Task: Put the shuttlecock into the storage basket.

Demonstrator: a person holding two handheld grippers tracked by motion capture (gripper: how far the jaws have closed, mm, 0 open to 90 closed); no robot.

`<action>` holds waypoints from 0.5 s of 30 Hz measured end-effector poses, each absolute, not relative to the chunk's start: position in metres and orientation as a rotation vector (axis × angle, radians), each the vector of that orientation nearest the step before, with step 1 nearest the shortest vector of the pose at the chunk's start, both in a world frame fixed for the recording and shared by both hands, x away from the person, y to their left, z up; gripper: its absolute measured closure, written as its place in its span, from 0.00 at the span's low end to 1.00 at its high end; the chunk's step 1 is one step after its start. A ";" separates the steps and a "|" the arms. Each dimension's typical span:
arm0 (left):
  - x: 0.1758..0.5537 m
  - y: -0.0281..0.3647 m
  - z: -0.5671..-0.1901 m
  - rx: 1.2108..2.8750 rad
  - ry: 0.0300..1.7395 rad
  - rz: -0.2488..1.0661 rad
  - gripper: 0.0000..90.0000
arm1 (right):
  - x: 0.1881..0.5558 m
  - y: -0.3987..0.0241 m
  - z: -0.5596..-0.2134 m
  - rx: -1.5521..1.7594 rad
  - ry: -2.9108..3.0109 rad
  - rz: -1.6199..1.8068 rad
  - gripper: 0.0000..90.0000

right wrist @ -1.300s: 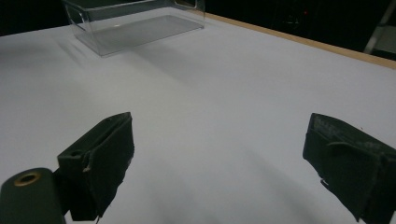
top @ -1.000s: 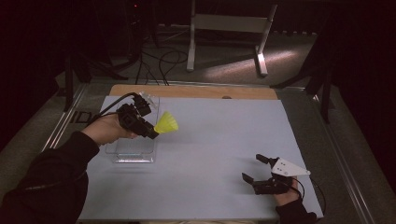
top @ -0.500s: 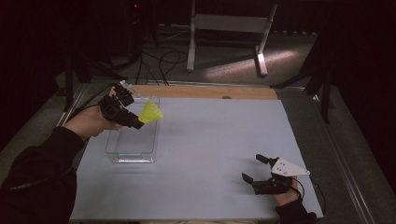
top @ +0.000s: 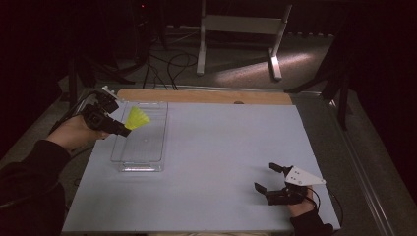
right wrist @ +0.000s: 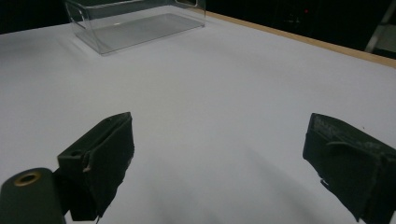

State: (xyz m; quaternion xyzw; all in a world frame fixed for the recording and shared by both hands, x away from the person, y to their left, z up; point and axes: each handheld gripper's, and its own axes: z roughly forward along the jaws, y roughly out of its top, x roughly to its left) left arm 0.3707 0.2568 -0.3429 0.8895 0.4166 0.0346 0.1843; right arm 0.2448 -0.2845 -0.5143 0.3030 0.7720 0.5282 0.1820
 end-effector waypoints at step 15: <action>0.363 0.276 -0.377 2.428 1.392 0.028 0.72 | 0.245 -0.284 -0.515 0.860 2.181 1.493 0.10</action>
